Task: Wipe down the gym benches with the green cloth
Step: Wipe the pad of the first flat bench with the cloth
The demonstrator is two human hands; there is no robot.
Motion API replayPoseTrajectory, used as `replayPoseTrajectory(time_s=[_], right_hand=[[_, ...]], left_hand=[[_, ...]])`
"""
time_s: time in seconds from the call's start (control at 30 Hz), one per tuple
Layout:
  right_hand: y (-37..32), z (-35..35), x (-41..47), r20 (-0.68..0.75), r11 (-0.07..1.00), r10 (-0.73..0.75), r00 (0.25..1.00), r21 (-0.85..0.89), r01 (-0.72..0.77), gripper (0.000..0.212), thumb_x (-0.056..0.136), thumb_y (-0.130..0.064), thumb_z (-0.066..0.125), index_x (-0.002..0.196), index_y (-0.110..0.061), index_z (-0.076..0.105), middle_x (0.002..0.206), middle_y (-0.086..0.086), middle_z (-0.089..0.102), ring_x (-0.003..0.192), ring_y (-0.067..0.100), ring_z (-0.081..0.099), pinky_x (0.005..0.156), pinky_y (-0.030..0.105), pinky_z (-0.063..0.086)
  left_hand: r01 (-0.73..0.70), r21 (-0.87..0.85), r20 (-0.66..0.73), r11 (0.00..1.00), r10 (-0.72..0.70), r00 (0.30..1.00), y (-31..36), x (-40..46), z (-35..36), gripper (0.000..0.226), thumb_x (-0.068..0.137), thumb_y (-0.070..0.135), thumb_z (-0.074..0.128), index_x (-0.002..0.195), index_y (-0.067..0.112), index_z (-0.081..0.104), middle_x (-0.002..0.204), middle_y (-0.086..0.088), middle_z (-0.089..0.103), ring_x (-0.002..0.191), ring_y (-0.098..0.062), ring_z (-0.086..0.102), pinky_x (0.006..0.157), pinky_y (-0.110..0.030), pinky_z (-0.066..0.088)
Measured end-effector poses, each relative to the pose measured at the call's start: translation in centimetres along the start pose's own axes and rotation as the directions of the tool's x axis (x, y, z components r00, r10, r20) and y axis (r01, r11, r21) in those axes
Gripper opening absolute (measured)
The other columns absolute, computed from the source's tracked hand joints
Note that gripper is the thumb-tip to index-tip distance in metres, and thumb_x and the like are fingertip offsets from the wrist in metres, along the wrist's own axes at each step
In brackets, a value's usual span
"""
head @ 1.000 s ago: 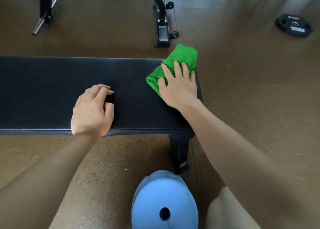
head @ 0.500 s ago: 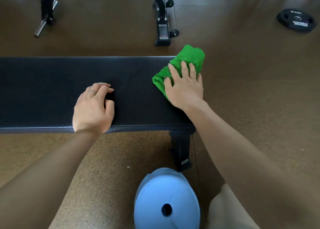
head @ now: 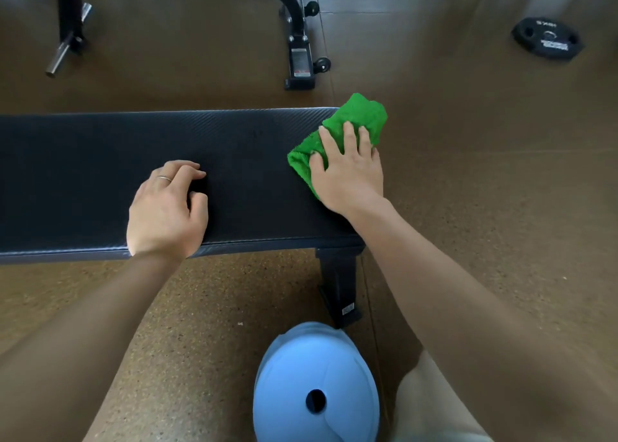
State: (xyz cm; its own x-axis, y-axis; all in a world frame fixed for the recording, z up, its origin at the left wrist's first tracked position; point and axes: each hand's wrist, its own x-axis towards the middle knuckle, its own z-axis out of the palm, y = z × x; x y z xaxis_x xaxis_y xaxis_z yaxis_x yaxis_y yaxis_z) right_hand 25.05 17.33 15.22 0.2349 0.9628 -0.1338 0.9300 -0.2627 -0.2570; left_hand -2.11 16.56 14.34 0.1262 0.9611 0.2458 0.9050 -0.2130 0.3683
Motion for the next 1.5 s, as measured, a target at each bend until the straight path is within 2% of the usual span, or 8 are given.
replayPoseTrajectory(time_s=[0.23,0.37,0.57,0.8,1.0,1.1,1.3,1.5], right_hand=[[-0.5,2.2,-9.4,-0.074,0.992,-0.119,0.990,-0.045,0.116,0.062,0.106,-0.052,0.021,0.164,-0.035,0.015,0.173,0.008,0.007,0.160,0.029,-0.002,0.129,0.050,0.002],[0.0,0.8,-4.0,-0.006,0.991,-0.125,0.992,-0.048,0.124,0.061,0.105,-0.054,0.020,0.164,-0.039,0.012,0.174,0.003,0.002,0.160,0.024,-0.007,0.129,0.047,-0.001],[-4.0,0.6,2.9,0.002,0.996,0.041,0.999,-0.073,-0.041,0.063,0.106,-0.049,0.016,0.166,-0.029,0.007,0.173,0.012,-0.004,0.159,0.036,-0.008,0.127,0.055,-0.001],[-8.1,2.1,0.0,0.047,0.927,-0.368,0.929,-0.057,0.370,0.059,0.107,-0.049,0.022,0.164,-0.035,0.018,0.174,0.003,0.008,0.160,0.028,0.001,0.128,0.052,0.004],[-4.0,0.1,8.0,-0.010,0.995,0.030,0.999,-0.094,-0.031,0.060,0.107,-0.048,0.016,0.165,-0.031,0.013,0.174,0.006,0.004,0.160,0.031,-0.004,0.128,0.052,0.001],[-8.0,0.8,7.2,0.015,0.994,-0.005,1.000,-0.106,0.006,0.063,0.106,-0.047,0.015,0.166,-0.025,0.009,0.174,0.010,-0.001,0.159,0.036,-0.006,0.127,0.055,0.000],[-11.0,2.1,4.7,0.053,0.947,-0.318,0.947,-0.037,0.320,0.059,0.108,-0.047,0.020,0.164,-0.033,0.017,0.174,0.003,0.005,0.160,0.028,-0.002,0.128,0.051,0.001],[-2.5,-0.6,8.6,0.001,0.994,-0.053,0.999,-0.096,0.053,0.059,0.107,-0.048,0.017,0.164,-0.032,0.019,0.173,0.006,0.013,0.159,0.029,0.004,0.128,0.048,0.005]], left_hand=[[0.005,0.002,0.009,1.000,-0.005,1.000,0.2,0.1,-0.1,0.042,0.092,0.026,0.038,0.120,0.012,0.066,0.135,0.001,0.060,0.119,-0.028,0.054,0.099,-0.048,0.046],[-0.008,0.009,0.010,1.000,0.008,1.000,-0.1,0.2,0.0,0.042,0.092,0.025,0.038,0.120,0.012,0.066,0.135,0.000,0.060,0.118,-0.028,0.054,0.100,-0.046,0.045],[-0.020,0.017,0.004,1.000,0.020,1.000,-0.5,0.5,0.3,0.039,0.092,0.024,0.039,0.118,0.011,0.066,0.134,0.000,0.061,0.118,-0.028,0.054,0.102,-0.046,0.044],[-0.027,0.035,0.007,0.999,0.027,1.000,-0.6,0.4,0.4,0.038,0.091,0.022,0.040,0.117,0.012,0.066,0.133,0.000,0.062,0.117,-0.028,0.054,0.100,-0.045,0.043],[-0.030,0.016,-0.021,0.999,0.030,0.999,-0.7,0.4,0.6,0.037,0.091,0.020,0.040,0.116,0.011,0.067,0.132,0.000,0.063,0.118,-0.026,0.055,0.100,-0.044,0.044],[-0.032,0.019,-0.018,0.999,0.032,0.999,-0.8,0.5,0.6,0.037,0.091,0.021,0.040,0.115,0.011,0.067,0.132,0.000,0.063,0.117,-0.028,0.055,0.099,-0.045,0.045],[-0.050,0.027,-0.004,0.998,0.051,0.999,-0.8,0.4,0.5,0.039,0.091,0.022,0.039,0.116,0.011,0.066,0.133,-0.001,0.063,0.119,-0.028,0.056,0.101,-0.046,0.045],[-0.045,0.019,-0.006,0.999,0.045,0.999,-0.7,0.4,0.4,0.039,0.091,0.022,0.038,0.116,0.012,0.066,0.133,0.001,0.063,0.119,-0.026,0.055,0.101,-0.045,0.044]])
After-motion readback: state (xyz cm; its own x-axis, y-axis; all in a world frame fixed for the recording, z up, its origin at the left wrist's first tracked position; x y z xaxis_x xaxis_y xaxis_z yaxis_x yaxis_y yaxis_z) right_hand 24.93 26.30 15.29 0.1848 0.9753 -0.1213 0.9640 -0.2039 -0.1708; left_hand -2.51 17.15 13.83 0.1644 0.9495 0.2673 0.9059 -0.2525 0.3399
